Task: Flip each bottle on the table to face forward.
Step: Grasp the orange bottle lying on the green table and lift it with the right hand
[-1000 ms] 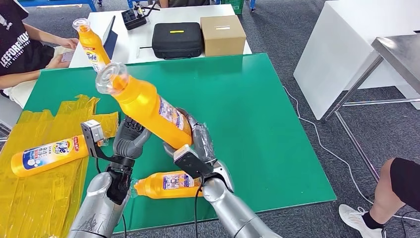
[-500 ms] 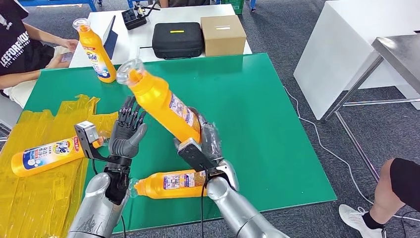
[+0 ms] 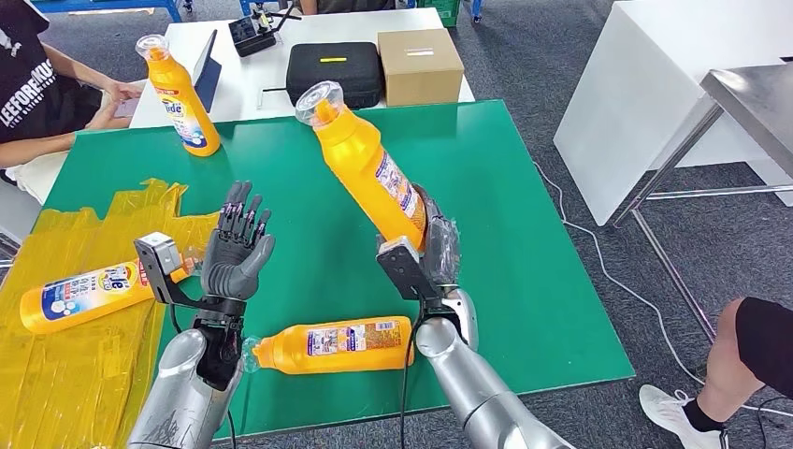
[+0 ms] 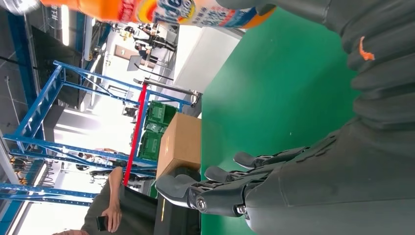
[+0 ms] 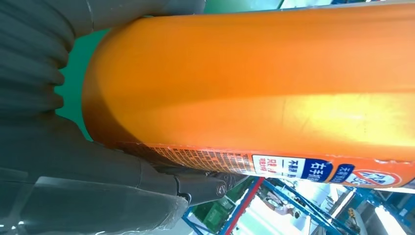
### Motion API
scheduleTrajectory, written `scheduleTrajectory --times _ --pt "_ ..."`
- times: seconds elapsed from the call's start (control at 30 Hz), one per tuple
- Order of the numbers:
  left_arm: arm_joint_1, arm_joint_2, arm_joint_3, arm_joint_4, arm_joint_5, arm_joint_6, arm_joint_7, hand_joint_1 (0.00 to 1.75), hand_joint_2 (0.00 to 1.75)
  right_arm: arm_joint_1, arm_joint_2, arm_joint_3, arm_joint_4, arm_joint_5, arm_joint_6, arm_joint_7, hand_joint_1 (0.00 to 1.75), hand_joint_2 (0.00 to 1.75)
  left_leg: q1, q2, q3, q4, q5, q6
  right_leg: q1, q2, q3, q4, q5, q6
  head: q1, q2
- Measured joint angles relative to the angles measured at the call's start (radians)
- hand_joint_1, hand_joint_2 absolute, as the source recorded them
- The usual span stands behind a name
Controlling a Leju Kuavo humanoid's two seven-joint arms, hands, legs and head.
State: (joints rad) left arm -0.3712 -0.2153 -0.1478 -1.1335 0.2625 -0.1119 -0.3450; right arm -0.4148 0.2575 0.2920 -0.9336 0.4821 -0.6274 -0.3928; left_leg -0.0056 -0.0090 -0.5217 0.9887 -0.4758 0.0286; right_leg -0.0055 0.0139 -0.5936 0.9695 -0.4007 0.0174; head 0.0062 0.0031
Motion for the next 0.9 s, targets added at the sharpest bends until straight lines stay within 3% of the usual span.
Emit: scheduleTrajectory --times 0.3,0.57,0.7,0.9 --pt "0.005 -0.010 -0.002 -0.035 -0.029 0.016 0.009 0.00 1.75 -0.019 0.050 0.030 0.109 0.156 0.096 0.080 1.75 1.75 0.001 0.000 0.000 0.000 0.000 0.000 0.000 0.000 0.000 0.000 0.000 0.000 0.000 0.000" --pt "0.006 -0.016 -0.011 -0.043 -0.043 0.017 0.011 0.00 1.75 -0.036 0.095 0.103 0.237 0.200 0.160 0.118 1.75 1.75 0.001 0.000 0.000 0.000 0.000 0.000 0.000 0.000 0.000 0.000 0.000 0.000 0.000 0.000" --pt "0.006 -0.017 -0.011 -0.044 -0.044 0.018 0.011 0.00 1.75 -0.044 0.104 0.156 0.264 0.205 0.154 0.141 1.75 1.75 0.000 0.000 0.000 0.000 0.000 0.000 0.000 0.000 0.000 0.000 0.000 0.000 0.000 0.000" --pt "0.004 -0.017 -0.011 -0.042 -0.044 0.017 0.006 0.00 1.75 -0.065 0.106 0.225 0.288 0.254 0.065 0.160 1.75 1.75 0.000 0.000 0.000 0.000 0.000 0.000 0.000 0.000 0.000 0.000 0.000 0.000 0.000 0.000"
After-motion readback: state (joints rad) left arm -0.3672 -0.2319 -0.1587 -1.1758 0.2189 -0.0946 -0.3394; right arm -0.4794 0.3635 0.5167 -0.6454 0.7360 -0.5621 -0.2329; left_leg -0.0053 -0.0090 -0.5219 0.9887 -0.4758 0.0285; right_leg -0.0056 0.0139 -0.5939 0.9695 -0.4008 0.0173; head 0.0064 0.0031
